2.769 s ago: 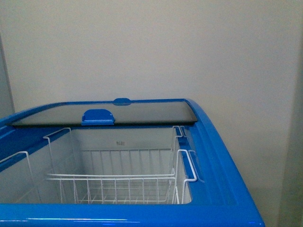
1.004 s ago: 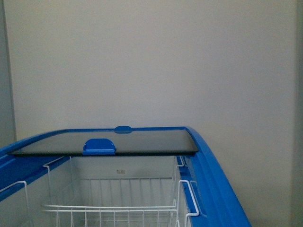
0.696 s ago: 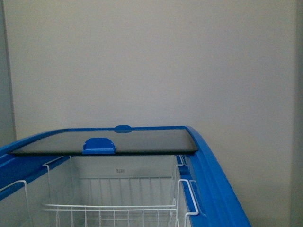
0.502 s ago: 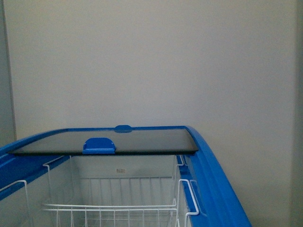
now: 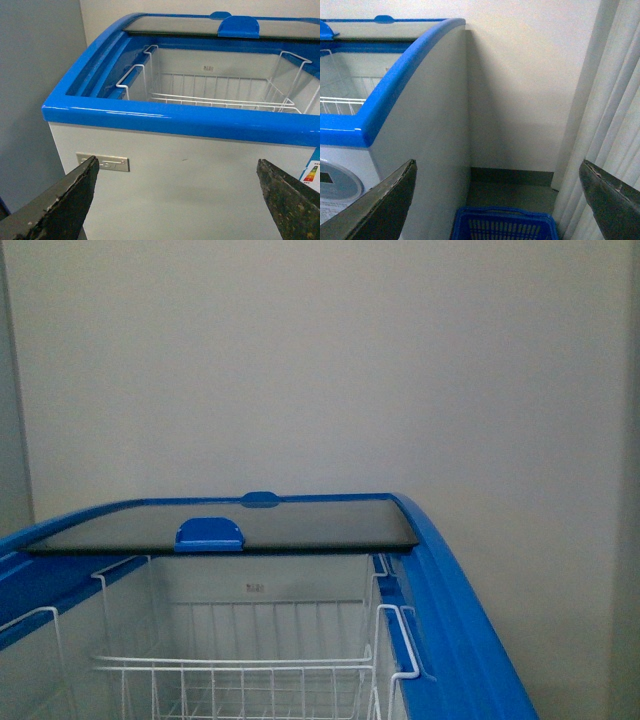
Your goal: Put drink in fridge
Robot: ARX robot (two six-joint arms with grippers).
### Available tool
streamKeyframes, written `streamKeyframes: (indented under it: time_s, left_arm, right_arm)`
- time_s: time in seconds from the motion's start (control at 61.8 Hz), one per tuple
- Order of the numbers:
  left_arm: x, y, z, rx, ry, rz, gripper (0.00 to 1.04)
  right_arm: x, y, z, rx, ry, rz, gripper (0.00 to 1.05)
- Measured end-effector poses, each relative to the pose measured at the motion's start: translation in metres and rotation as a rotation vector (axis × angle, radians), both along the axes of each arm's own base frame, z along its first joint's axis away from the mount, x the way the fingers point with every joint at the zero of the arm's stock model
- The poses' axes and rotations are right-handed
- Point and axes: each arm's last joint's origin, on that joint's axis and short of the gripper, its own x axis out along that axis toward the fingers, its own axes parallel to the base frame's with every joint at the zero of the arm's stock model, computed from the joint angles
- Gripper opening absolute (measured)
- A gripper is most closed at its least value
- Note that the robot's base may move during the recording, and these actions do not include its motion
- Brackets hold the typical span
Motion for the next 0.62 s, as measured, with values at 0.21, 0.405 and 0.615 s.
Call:
streamKeyframes:
  time_s: [0.21, 0.405, 0.615]
  left_arm:
    - [0.0000, 0.0000, 0.0000, 0.000, 0.000, 0.000, 0.97]
    - [0.0000, 0.0000, 0.0000, 0.000, 0.000, 0.000, 0.97]
    - [0.0000, 0.0000, 0.0000, 0.000, 0.000, 0.000, 0.97]
  right_arm:
    - [0.0000, 0.0000, 0.0000, 0.000, 0.000, 0.000, 0.97]
    - [0.0000, 0.0000, 0.0000, 0.000, 0.000, 0.000, 0.97]
    - [0.0000, 0.0000, 0.0000, 0.000, 0.000, 0.000, 0.97]
